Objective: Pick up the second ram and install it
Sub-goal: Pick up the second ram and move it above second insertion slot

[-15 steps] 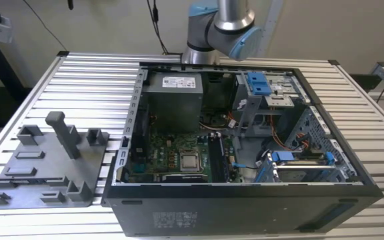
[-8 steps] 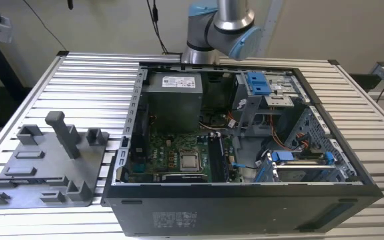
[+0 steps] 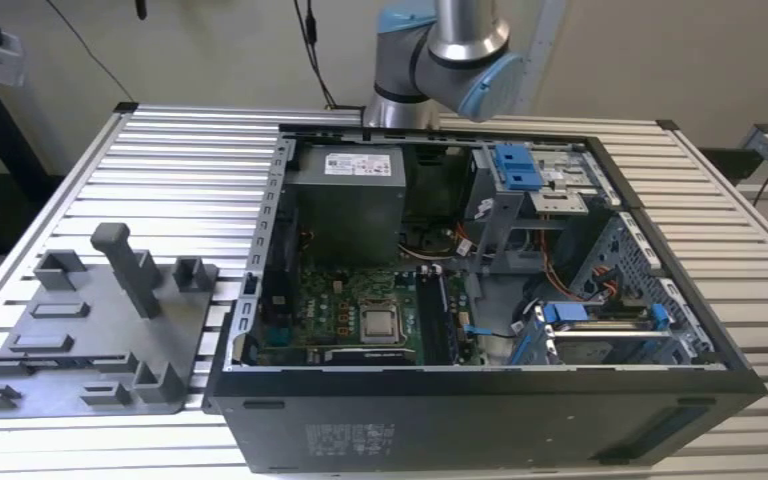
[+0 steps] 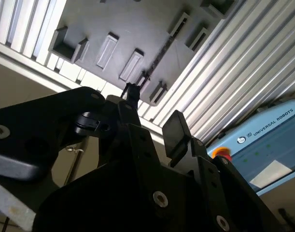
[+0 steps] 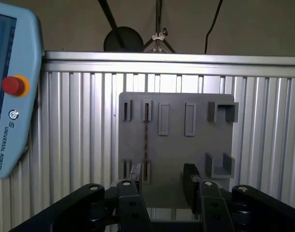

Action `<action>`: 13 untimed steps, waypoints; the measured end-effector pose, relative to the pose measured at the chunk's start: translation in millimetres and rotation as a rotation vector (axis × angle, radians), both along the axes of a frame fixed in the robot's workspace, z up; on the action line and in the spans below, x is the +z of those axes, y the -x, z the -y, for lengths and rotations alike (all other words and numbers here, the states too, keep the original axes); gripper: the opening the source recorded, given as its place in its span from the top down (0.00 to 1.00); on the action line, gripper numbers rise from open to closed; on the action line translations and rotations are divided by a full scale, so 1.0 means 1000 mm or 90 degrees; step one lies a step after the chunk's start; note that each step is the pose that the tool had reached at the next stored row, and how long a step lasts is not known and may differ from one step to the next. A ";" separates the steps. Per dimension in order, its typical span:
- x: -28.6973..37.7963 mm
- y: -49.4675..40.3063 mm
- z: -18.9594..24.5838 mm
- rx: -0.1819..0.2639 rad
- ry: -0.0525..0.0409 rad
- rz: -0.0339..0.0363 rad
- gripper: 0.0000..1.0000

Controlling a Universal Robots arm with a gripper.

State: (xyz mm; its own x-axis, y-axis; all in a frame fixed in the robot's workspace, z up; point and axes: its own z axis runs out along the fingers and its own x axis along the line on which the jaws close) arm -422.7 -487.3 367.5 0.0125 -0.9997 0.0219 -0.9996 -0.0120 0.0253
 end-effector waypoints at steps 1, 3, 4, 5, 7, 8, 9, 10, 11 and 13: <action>-0.0002 -0.0002 0.0002 0.000 -0.0028 0.0000 0.52; -0.0007 0.0000 0.0014 0.000 -0.0236 0.0002 0.52; -0.0009 0.0000 0.0022 0.000 -0.0325 0.0001 0.52; -0.0012 -0.0001 0.0030 0.000 -0.0366 -0.0002 0.52; -0.0012 -0.0013 0.0045 0.000 -0.0372 -0.0104 0.52; -0.0013 -0.0023 0.0050 -0.001 -0.0372 -0.0204 0.52; -0.0015 -0.0037 0.0054 -0.001 -0.0372 -0.0302 0.52; -0.0017 -0.0051 0.0059 -0.001 -0.0372 -0.0375 0.52; -0.0023 -0.0057 0.0060 -0.002 -0.0373 -0.0402 0.52; -0.0034 -0.0059 0.0060 -0.008 -0.0374 -0.0408 0.52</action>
State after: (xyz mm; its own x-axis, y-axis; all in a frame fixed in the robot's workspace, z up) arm -416.8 -493.4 364.1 -0.0007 -0.9993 -0.0372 -0.9960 -0.0026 0.0888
